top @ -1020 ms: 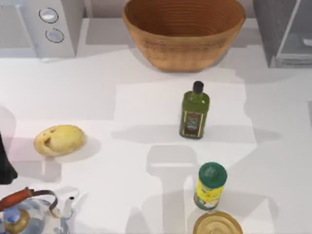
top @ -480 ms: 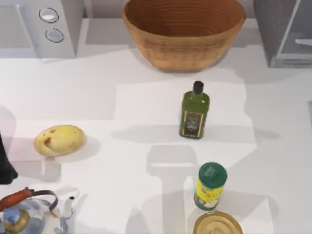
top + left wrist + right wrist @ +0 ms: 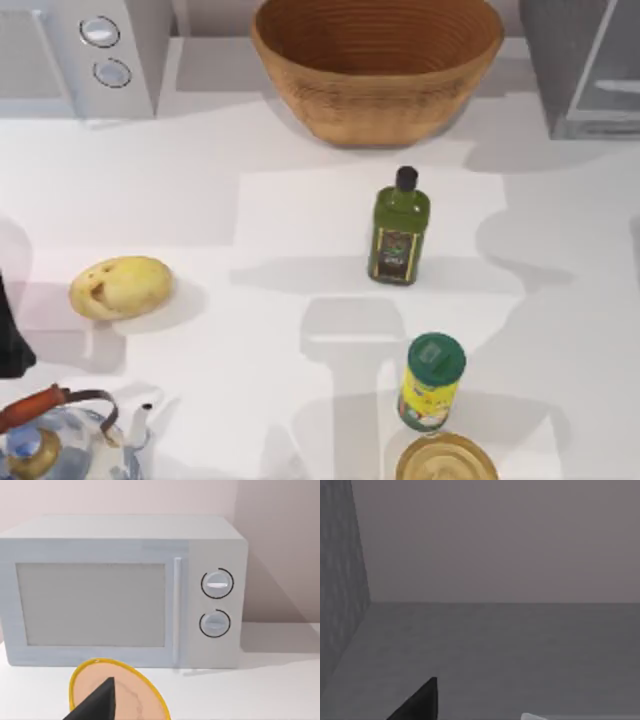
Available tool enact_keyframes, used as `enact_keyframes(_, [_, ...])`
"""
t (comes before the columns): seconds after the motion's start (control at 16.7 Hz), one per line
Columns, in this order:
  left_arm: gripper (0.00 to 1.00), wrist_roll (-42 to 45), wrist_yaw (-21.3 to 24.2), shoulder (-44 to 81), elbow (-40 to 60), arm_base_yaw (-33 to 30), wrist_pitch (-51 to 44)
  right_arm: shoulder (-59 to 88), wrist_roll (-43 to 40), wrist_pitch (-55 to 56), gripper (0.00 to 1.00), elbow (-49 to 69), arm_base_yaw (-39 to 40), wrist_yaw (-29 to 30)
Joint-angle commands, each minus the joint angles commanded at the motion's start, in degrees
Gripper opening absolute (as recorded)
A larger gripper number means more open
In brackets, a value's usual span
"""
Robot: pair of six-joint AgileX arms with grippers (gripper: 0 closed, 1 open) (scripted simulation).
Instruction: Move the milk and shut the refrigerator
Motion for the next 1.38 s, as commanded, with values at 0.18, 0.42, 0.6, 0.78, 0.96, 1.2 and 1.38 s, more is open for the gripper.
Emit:
enact_keyframes(0.18, [1.0,0.0,0.0,0.0,0.0,0.0,0.0,-10.64,-0.61,-4.7,1.0,-6.12,0.72,1.2])
enact_keyframes(0.42, [1.0,0.0,0.0,0.0,0.0,0.0,0.0,-29.21,-0.82,-11.87,1.0,-15.71,1.45,3.34])
enact_keyframes(0.6, [1.0,0.0,0.0,0.0,0.0,0.0,0.0,-43.33,-0.32,-16.49,1.0,-21.98,2.06,4.66])
enact_keyframes(0.78, [1.0,0.0,0.0,0.0,0.0,0.0,0.0,-53.22,0.58,-21.27,1.0,-28.43,2.99,5.62])
enact_keyframes(0.96, [1.0,0.0,0.0,0.0,0.0,0.0,0.0,-63.77,1.53,-25.75,1.0,-34.08,4.27,6.33])
enact_keyframes(1.2, [1.0,0.0,0.0,0.0,0.0,0.0,0.0,-85.06,2.05,-31.75,1.0,-42.46,6.31,6.81])
enact_keyframes(1.38, [1.0,0.0,0.0,0.0,0.0,0.0,0.0,-102.19,2.21,-37.48,1.0,-50.97,7.94,7.42])
